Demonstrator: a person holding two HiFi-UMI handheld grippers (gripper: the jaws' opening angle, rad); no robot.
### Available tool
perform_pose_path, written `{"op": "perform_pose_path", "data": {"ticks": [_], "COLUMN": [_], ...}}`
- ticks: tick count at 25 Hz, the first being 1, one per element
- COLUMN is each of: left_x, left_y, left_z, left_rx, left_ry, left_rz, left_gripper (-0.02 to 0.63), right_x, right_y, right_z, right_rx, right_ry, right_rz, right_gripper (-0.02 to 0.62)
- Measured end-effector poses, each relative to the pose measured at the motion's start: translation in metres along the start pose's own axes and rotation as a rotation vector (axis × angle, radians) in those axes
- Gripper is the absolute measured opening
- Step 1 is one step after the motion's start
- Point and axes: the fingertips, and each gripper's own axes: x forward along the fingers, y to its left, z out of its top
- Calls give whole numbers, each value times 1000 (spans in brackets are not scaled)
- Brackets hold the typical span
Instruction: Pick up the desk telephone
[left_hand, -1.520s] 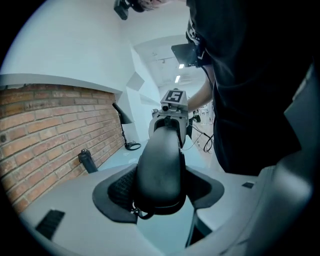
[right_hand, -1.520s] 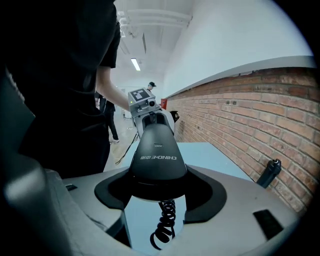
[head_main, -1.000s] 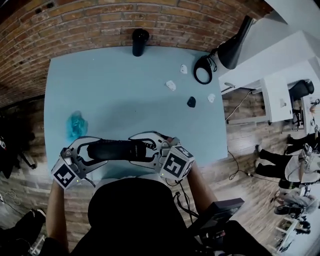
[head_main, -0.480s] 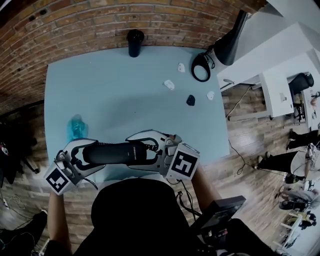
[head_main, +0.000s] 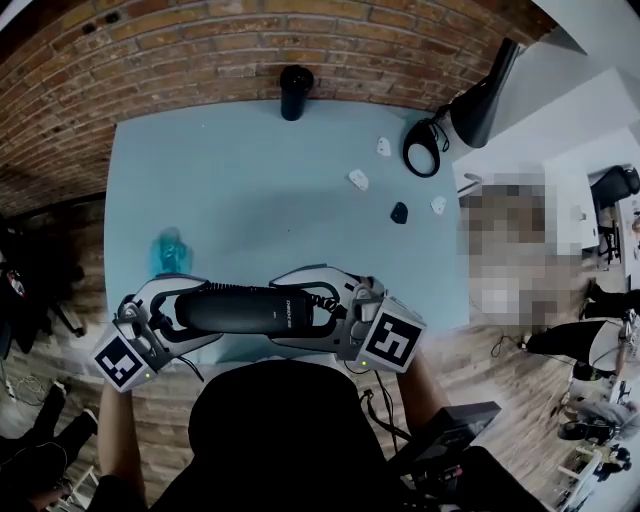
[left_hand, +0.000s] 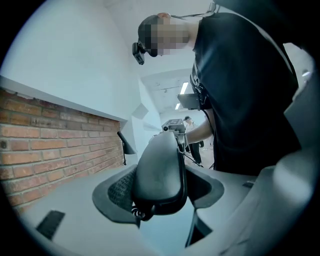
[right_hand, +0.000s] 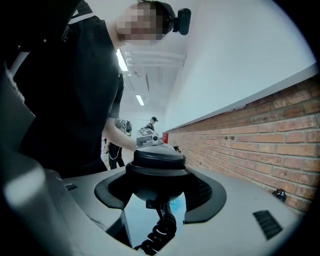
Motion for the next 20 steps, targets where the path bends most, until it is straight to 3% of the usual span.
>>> {"op": "perform_pose_path", "data": {"ticks": [11, 20], "left_x": [-9, -18], "left_y": [0, 6], "left_z": [30, 78], "left_rx": [37, 64], "left_ry": [-15, -129], "left_rz": [-13, -25], "left_gripper": [293, 293], "right_x": [-2, -11], "right_y": [2, -1], "right_z": [24, 65], "right_rx": [-24, -57], "right_ry": [-36, -114], "right_rz": [8, 12], "right_gripper": [290, 290]}}
